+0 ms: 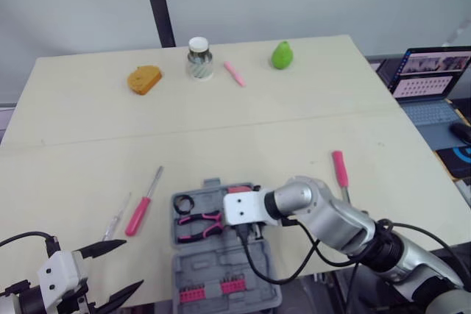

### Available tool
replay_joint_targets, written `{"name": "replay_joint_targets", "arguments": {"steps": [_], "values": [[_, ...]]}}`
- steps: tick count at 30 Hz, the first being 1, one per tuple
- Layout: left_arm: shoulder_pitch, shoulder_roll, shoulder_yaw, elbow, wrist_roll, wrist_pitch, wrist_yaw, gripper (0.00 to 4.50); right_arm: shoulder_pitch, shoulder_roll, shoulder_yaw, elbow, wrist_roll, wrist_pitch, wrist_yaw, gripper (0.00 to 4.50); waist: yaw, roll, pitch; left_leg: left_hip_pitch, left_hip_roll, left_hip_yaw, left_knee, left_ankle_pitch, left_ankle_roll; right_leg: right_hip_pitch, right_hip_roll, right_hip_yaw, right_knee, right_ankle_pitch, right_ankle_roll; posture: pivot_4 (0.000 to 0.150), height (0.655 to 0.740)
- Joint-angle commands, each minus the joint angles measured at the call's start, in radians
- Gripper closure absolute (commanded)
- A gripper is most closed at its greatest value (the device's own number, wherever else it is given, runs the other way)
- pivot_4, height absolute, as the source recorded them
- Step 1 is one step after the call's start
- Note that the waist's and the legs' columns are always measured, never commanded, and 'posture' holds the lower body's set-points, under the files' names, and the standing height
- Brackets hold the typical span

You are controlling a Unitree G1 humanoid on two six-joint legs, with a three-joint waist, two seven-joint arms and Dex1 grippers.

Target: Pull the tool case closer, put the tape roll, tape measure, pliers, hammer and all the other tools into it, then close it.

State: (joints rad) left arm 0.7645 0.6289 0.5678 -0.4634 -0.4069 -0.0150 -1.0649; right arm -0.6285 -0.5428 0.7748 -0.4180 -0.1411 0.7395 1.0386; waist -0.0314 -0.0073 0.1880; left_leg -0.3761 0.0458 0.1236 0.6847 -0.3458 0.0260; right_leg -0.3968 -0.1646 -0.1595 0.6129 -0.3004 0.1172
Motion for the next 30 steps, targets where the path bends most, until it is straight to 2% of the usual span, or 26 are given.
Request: {"name": "replay_joint_targets", "arguments": {"steps": [1, 30], "values": [[0.012, 0.001, -0.005, -0.020, 0.001, -0.008, 0.003, 0.00, -0.008, 0.008, -0.029, -0.018, 0.008, -0.022, -0.002, 3.53, 0.000, 0.000, 0.000, 0.000, 0.000, 0.000, 0.000, 0.000, 0.000, 0.000, 0.000, 0.000, 0.000, 0.000, 0.000, 0.150, 0.7400], [-0.003, 0.003, -0.023, 0.001, 0.018, -0.019, 0.013, 0.00, 0.001, 0.011, -0.035, -0.013, 0.005, -0.057, 0.007, 3.53, 0.000, 0.000, 0.000, 0.000, 0.000, 0.000, 0.000, 0.000, 0.000, 0.000, 0.000, 0.000, 0.000, 0.000, 0.000, 0.150, 0.7400]]}}
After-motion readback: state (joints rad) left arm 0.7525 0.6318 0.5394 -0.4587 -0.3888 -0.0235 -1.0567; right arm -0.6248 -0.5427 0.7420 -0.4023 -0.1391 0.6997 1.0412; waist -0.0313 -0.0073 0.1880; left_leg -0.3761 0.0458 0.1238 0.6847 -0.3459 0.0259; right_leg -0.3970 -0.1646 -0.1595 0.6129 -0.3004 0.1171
